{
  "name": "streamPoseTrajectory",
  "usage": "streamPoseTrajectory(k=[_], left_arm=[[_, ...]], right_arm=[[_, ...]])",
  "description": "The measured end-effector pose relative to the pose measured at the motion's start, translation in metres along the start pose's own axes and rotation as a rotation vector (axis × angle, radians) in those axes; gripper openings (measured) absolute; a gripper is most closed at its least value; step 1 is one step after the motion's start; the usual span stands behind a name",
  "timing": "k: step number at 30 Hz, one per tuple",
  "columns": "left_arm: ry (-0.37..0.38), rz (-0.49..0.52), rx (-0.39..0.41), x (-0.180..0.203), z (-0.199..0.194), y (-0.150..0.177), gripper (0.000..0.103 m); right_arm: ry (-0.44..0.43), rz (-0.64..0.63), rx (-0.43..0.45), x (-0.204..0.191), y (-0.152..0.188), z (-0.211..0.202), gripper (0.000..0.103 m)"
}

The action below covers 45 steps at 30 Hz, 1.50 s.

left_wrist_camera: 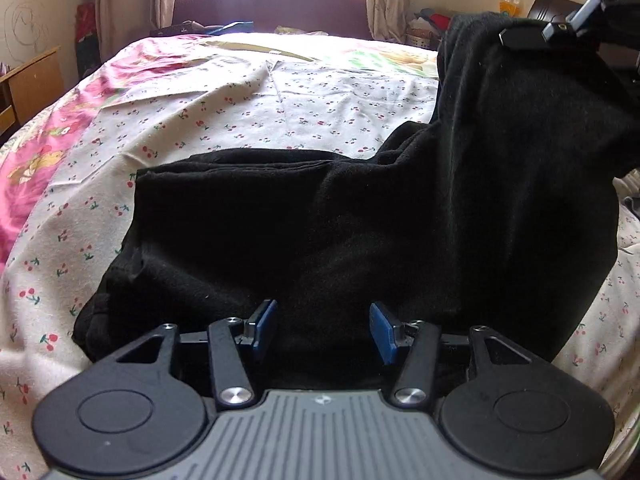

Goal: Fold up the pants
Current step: 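Lift the pants edge with the right gripper and fold it over the stack, then lay the folded edge down and open the right gripper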

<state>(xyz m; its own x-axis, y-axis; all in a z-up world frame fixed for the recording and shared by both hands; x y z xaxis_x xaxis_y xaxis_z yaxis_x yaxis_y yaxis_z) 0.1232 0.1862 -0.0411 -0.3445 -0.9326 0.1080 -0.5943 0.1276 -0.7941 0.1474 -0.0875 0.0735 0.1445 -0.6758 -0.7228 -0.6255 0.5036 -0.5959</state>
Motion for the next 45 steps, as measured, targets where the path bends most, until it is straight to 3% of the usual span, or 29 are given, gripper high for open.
streamPoseTrajectory(k=[7, 13, 18, 20, 23, 27, 30, 33, 35, 40, 43, 44, 45], left_arm=[[-0.039, -0.13, 0.107, -0.041, -0.039, 0.004, 0.063], [-0.003, -0.19, 0.135, -0.052, -0.047, 0.007, 0.062], [-0.02, -0.206, 0.126, -0.062, -0.065, 0.019, 0.061], [-0.058, -0.22, 0.131, -0.066, -0.075, 0.021, 0.063], [-0.086, -0.264, 0.149, -0.072, -0.089, 0.024, 0.063], [-0.155, -0.296, 0.186, -0.078, -0.11, 0.025, 0.063], [-0.186, -0.308, 0.227, -0.082, -0.123, 0.02, 0.063], [-0.215, -0.289, 0.276, -0.084, -0.133, 0.01, 0.063], [-0.195, -0.288, 0.314, -0.081, -0.137, 0.002, 0.064], [-0.193, -0.223, 0.313, -0.074, -0.102, -0.01, 0.065], [-0.18, -0.208, 0.286, -0.075, -0.08, -0.008, 0.065], [-0.182, -0.208, 0.265, -0.078, -0.071, -0.006, 0.066], [-0.191, -0.217, 0.23, -0.083, -0.059, -0.002, 0.066]], right_arm=[[-0.08, -0.046, -0.093, -0.069, 0.032, 0.074, 0.014], [0.003, -0.079, -0.154, -0.088, 0.069, 0.116, 0.015], [0.058, -0.074, -0.184, -0.084, 0.096, 0.153, 0.027], [0.063, -0.072, -0.191, -0.084, 0.105, 0.166, 0.037], [0.057, -0.067, -0.222, -0.088, 0.112, 0.173, 0.05], [-0.024, -0.068, -0.215, -0.101, 0.107, 0.163, 0.051], [-0.05, -0.074, -0.159, -0.104, 0.093, 0.15, 0.051], [0.0, -0.245, -0.091, -0.102, 0.072, 0.141, 0.051], [0.018, -0.385, -0.071, -0.1, 0.06, 0.14, 0.051], [-0.105, -0.703, -0.145, -0.122, 0.062, 0.159, 0.051], [-0.109, -0.889, -0.257, -0.129, 0.079, 0.191, 0.039], [-0.097, -0.907, -0.297, -0.124, 0.083, 0.201, 0.015], [-0.076, -0.895, -0.344, -0.116, 0.085, 0.212, 0.0]])
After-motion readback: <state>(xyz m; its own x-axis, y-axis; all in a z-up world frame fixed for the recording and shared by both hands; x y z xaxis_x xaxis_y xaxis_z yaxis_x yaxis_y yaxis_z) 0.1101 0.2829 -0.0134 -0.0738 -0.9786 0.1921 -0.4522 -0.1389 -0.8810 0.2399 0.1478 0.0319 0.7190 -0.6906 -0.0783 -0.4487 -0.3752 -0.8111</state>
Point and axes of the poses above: each gripper's, at about its wrist camera, not at the fingertips, and z roughly the way its jaws point, x to its right, y to its underside, the point moved 5 cm from there along z, roughly the way its jaws point, and after that the axes turned 10 degrees about x, right-handed, at the moved point
